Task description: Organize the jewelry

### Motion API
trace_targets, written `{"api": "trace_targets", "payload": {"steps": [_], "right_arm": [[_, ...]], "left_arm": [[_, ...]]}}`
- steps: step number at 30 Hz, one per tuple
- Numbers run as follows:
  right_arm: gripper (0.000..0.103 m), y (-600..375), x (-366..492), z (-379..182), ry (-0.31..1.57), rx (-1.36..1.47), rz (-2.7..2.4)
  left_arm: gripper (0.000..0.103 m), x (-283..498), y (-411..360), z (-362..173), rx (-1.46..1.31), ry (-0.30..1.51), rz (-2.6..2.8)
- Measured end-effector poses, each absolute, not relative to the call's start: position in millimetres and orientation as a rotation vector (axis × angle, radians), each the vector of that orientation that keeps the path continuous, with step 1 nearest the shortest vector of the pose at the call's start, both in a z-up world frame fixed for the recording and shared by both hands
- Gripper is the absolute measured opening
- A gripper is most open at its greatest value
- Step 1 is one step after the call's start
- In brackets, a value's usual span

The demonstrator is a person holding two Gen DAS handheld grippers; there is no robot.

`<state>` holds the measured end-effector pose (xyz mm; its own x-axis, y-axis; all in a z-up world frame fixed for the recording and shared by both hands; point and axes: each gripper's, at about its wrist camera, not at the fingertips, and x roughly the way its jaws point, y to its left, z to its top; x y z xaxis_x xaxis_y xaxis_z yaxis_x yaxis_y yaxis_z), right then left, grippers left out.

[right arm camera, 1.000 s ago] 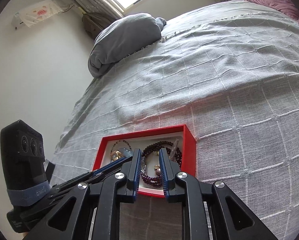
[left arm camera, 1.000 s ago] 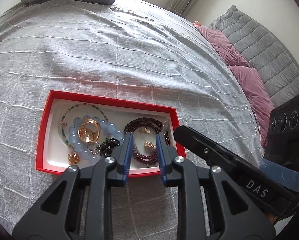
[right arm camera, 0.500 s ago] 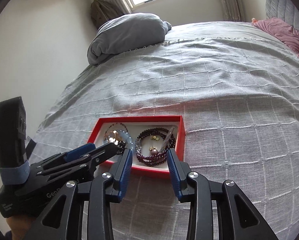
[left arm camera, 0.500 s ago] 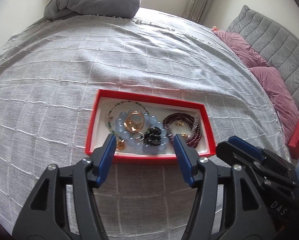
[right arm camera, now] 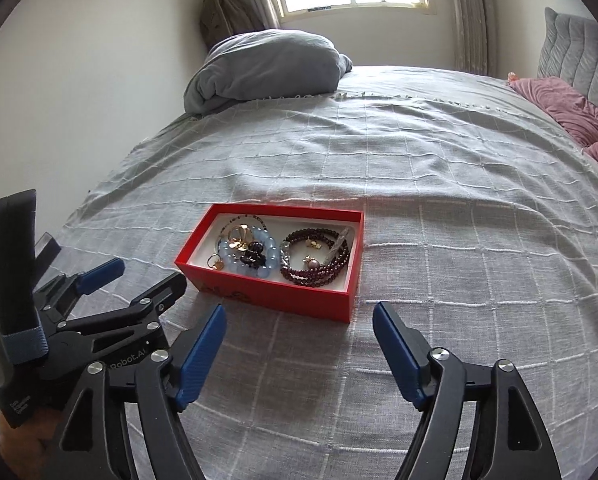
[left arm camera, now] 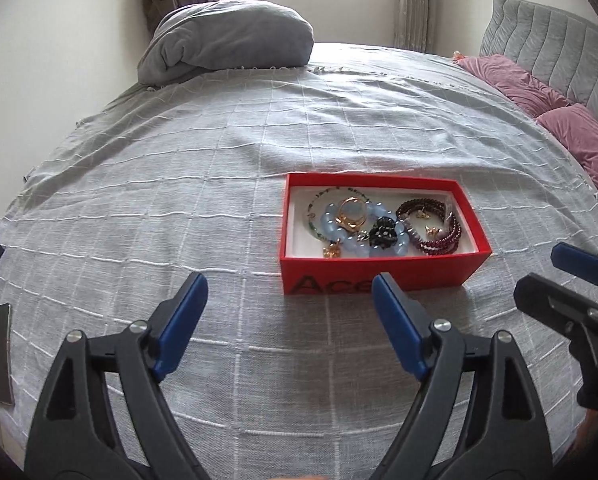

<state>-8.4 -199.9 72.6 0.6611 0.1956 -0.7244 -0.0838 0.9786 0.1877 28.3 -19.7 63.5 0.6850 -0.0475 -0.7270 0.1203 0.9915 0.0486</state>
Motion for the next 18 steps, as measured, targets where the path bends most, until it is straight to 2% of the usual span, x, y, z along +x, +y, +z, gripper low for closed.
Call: {"api": "trace_targets", "payload": {"steps": [1, 3, 7, 18], "right_arm": [[0.083, -199, -9, 72, 0.843, 0.149, 0.157], [0.085, -197, -10, 70, 0.854, 0.161, 0.163], [0.103, -190, -14, 67, 0.85, 0.133, 0.15], [0.103, -184, -12, 54, 0.876, 0.112, 0.108]], "left_arm": [[0.087, 28, -17, 63, 0.091, 0.818, -0.084], [0.101, 25, -12, 63, 0.083, 0.822, -0.071], [0.102, 14, -9, 64, 0.099, 0.806, -0.066], [0.102, 8, -6, 63, 0.083, 0.81, -0.078]]}}
